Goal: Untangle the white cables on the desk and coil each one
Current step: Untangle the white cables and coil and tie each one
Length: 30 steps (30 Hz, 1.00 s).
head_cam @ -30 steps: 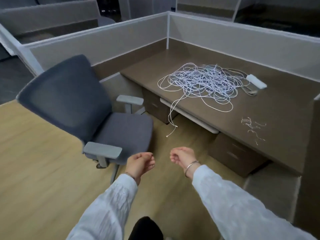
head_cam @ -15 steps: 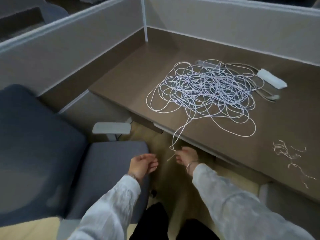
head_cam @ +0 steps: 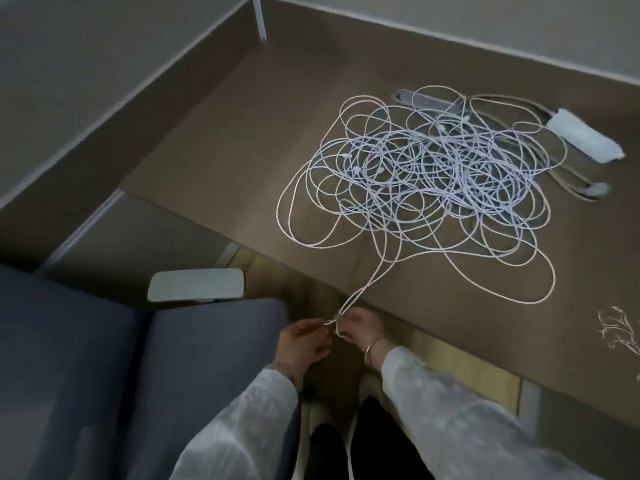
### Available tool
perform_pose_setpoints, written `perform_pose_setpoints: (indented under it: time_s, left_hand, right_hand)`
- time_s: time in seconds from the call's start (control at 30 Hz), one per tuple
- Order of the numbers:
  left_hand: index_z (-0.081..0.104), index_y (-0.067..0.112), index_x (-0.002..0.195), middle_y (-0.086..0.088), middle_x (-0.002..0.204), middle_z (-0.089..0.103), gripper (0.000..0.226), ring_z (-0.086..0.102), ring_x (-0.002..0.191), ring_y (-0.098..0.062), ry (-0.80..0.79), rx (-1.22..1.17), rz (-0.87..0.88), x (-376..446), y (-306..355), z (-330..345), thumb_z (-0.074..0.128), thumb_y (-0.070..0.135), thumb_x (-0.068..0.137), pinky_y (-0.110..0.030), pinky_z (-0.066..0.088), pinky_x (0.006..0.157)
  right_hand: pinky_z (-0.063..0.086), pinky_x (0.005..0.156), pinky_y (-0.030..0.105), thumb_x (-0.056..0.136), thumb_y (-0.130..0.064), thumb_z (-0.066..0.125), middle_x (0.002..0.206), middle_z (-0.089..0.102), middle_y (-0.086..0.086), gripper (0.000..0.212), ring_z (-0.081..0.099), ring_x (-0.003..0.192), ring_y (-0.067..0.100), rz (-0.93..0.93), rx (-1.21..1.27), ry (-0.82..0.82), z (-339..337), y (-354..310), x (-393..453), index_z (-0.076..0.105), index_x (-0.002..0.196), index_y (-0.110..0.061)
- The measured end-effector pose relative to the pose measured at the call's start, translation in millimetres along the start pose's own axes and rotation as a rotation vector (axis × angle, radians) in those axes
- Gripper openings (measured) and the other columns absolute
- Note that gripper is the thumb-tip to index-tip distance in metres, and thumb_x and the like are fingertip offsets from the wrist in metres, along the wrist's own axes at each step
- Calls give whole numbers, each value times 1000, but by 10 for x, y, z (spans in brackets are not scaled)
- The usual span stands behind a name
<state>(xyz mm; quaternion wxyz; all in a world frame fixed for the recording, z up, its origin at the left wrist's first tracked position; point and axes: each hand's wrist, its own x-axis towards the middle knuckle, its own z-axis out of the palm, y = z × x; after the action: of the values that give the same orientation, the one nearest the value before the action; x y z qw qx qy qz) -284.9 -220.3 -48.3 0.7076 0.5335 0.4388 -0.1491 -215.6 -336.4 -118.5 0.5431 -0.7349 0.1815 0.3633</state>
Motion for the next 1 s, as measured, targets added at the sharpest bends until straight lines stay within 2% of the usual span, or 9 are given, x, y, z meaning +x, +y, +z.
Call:
perform_pose_setpoints:
  time_s: [0.07,0.17,0.3,0.4,0.5,0.6,0.67,0.87,1.0]
  left_hand:
    - [59,1,116,-6,86,62,28,59,77,-17,19,52,51,105,67,35,60,-6,89,-29,50,72]
    - [55,8,123,-5,104,62,44,59,96,-19,57,215,183,184,185,41,70,-2,82,-31,47,86]
    - [70,13,84,-2,75,69,13,62,66,-14,-35,393,293,123,447,53,70,1,83,-36,51,70]
    - [72,17,57,3,58,67,32,62,57,-8,-138,441,349,85,739,73,70,-3,82,-29,50,66]
    - [71,5,67,-5,63,70,23,65,59,-10,-292,521,388,27,1111,178,64,-6,86,-20,51,63]
    - [69,6,64,-10,62,68,26,63,59,-16,-327,522,403,-10,1459,368,68,14,88,-28,52,64]
    - [70,12,61,-9,62,67,32,61,58,-18,-298,574,480,9,1682,567,70,29,87,-33,51,68]
    - [66,4,76,-1,57,66,31,58,50,-13,-151,550,659,101,2257,1473,54,22,98,-25,48,54]
    - [58,6,62,-3,53,53,45,44,49,-13,-51,720,744,202,2440,1762,52,32,99,-24,35,53]
  right_hand:
    - [54,80,50,81,-13,71,71,64,12,14,61,71,27,-28,44,-34,34,-102,32,65,69,-14]
    - [57,72,36,86,-8,66,71,65,8,14,63,67,21,-106,97,-75,58,-418,-104,63,73,-11]
    - [54,52,21,90,0,57,62,65,7,18,62,50,12,-144,378,-193,-141,-1069,-331,57,73,-6]
    - [54,52,21,91,-2,56,65,66,7,16,61,51,10,-264,511,-227,-595,-1733,-516,59,75,-5]
    - [55,55,21,93,-6,54,64,66,5,15,61,54,10,-352,663,-168,-1246,-2342,-555,61,79,-4]
    - [54,51,21,91,-9,58,61,64,6,10,62,52,11,-374,824,-25,-1868,-2683,-487,60,84,-1]
    - [54,49,21,92,-9,57,53,63,5,15,61,46,11,-352,889,54,-2179,-2755,-402,57,79,-2]
    - [53,43,22,97,-15,50,53,63,7,22,61,40,11,-163,843,153,-2808,-2387,-56,52,78,-5]
    - [49,35,23,96,-11,50,45,59,6,23,59,38,14,-41,811,237,-3012,-2011,148,49,74,-6]
